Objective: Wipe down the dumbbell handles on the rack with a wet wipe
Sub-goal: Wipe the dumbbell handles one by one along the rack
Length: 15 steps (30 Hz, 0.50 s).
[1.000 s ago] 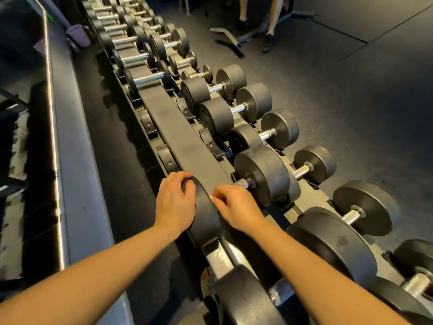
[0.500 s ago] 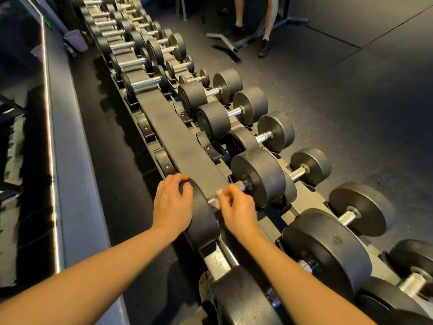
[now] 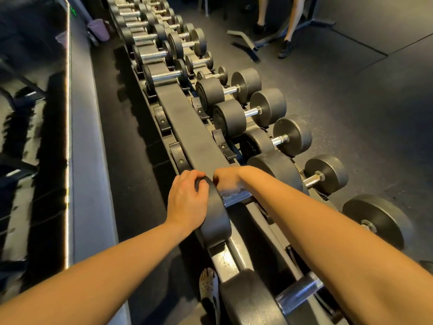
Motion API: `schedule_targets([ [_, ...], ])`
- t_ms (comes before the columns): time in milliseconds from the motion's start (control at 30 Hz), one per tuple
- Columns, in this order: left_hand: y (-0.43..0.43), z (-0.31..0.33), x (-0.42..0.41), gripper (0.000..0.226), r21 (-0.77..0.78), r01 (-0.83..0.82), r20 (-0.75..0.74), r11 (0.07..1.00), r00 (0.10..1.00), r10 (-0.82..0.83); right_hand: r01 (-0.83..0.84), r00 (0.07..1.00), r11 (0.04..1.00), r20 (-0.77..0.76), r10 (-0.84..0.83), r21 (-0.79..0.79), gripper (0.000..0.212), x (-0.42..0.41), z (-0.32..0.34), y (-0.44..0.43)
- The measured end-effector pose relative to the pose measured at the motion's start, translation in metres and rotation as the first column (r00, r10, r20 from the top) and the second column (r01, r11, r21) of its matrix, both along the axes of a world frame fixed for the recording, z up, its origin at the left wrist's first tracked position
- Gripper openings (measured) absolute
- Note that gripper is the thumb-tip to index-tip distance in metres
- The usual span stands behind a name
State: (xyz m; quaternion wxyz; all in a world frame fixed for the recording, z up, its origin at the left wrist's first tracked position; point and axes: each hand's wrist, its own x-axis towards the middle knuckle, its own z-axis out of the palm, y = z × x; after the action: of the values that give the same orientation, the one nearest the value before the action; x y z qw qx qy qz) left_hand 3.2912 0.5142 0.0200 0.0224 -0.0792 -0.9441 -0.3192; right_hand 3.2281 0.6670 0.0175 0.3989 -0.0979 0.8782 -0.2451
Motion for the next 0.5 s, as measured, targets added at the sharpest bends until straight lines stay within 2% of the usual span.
schedule_targets([
  [33, -0.001, 0.0, 0.0, 0.024, -0.002, 0.003, -0.002, 1.0, 1.0, -0.003, 0.002, 0.999, 1.0, -0.041, -0.001, 0.022, 0.024, 0.001, 0.0, 0.002],
  [100, -0.001, 0.0, -0.001, 0.024, 0.007, 0.006, 0.002, 1.0, 1.0, -0.006, 0.0, 0.98, 0.981, -0.193, 0.038, 0.193, 0.024, 0.011, 0.001, 0.005],
  [167, 0.0, 0.001, -0.001, 0.024, 0.026, 0.003, 0.011, 1.0, 1.0, -0.003, 0.112, 0.936, 0.934, -0.351, 0.015, 0.339, 0.027, 0.026, 0.0, 0.011],
  [233, 0.0, 0.001, 0.0, 0.025, 0.037, -0.001, 0.016, 0.999, 1.0, 0.0, 0.235, 0.883, 0.901, -0.468, -0.041, 0.365, 0.024, 0.045, -0.008, 0.014],
  [300, 0.001, 0.002, 0.001, 0.026, 0.033, 0.001, 0.017, 0.999, 1.0, -0.002, 0.323, 0.802, 0.916, -0.582, -0.133, 0.236, 0.017, 0.063, -0.022, 0.008],
  [333, 0.001, 0.002, 0.001, 0.026, 0.03, 0.002, 0.017, 1.0, 1.0, -0.003, 0.368, 0.752, 0.927, -0.61, -0.249, 0.076, 0.01, 0.072, -0.029, 0.004],
  [367, 0.0, 0.001, 0.001, 0.026, 0.027, 0.002, 0.017, 1.0, 1.0, -0.002, 0.404, 0.703, 0.905, -0.588, -0.4, -0.132, 0.006, 0.081, -0.034, -0.001],
  [400, 0.0, 0.001, 0.001, 0.026, 0.024, 0.001, 0.018, 1.0, 1.0, -0.001, 0.436, 0.671, 0.845, -0.514, -0.534, -0.308, 0.011, 0.088, -0.039, -0.004],
  [433, 0.0, 0.001, 0.001, 0.026, 0.02, -0.001, 0.019, 1.0, 1.0, 0.0, 0.454, 0.648, 0.778, -0.438, -0.623, -0.433, 0.014, 0.095, -0.043, -0.006],
  [500, 0.001, 0.001, 0.001, 0.027, 0.016, -0.001, 0.021, 1.0, 1.0, 0.001, 0.483, 0.616, 0.669, -0.324, -0.718, -0.565, 0.013, 0.107, -0.048, -0.005],
])
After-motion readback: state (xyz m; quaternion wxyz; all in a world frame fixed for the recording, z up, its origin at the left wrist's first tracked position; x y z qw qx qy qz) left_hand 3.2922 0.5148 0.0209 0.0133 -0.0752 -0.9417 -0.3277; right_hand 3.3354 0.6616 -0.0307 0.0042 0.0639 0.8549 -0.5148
